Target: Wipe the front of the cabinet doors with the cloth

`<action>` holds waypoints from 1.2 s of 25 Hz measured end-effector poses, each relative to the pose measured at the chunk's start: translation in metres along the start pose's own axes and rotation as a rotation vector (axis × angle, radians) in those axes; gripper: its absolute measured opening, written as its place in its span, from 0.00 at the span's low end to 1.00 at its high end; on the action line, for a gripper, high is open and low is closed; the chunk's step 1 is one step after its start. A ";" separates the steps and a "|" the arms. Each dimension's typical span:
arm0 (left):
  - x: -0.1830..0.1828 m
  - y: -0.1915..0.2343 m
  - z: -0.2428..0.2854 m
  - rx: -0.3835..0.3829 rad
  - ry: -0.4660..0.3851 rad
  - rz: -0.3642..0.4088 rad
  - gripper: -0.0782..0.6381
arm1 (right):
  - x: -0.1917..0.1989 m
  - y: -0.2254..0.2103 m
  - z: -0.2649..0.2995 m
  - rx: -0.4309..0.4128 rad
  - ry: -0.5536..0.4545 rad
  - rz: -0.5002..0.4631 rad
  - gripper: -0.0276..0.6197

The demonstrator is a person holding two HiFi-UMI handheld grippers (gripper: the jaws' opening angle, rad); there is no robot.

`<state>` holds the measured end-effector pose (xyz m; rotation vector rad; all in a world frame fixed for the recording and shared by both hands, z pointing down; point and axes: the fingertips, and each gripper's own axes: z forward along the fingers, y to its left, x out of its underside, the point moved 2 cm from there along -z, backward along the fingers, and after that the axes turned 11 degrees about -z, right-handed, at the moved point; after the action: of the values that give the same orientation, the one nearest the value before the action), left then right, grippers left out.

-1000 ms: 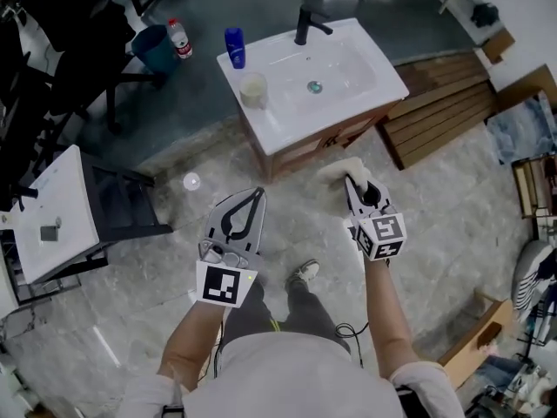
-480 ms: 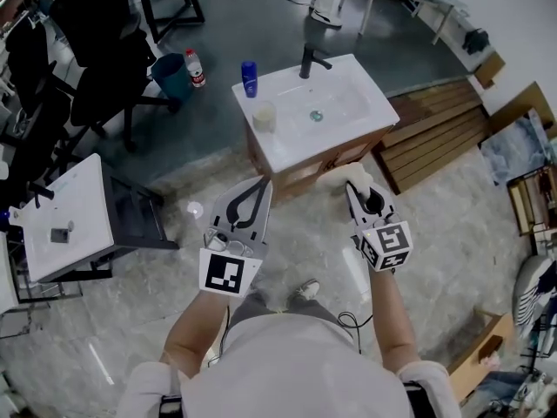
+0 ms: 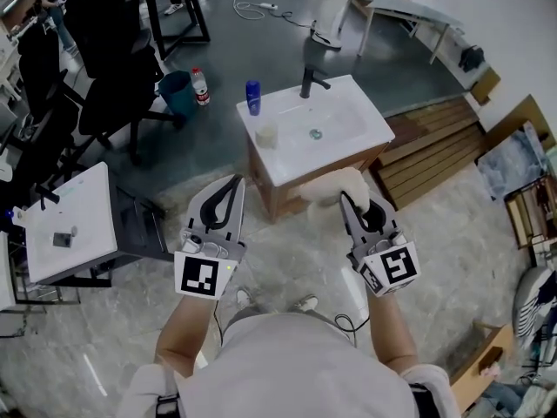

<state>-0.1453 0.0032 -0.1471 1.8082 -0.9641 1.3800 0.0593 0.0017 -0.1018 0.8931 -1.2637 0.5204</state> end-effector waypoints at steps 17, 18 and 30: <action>-0.018 -0.001 -0.025 -0.066 -0.034 0.017 0.13 | -0.016 0.020 -0.038 -0.029 -0.065 0.070 0.16; -0.020 -0.001 -0.023 -0.061 -0.038 0.026 0.13 | -0.016 0.018 -0.038 -0.024 -0.066 0.065 0.16; -0.021 0.025 -0.010 -0.090 -0.065 0.102 0.13 | -0.005 -0.010 -0.035 0.066 -0.054 0.021 0.16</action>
<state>-0.1751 0.0025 -0.1636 1.7676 -1.1480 1.3232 0.0864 0.0246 -0.1106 0.9548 -1.3126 0.5605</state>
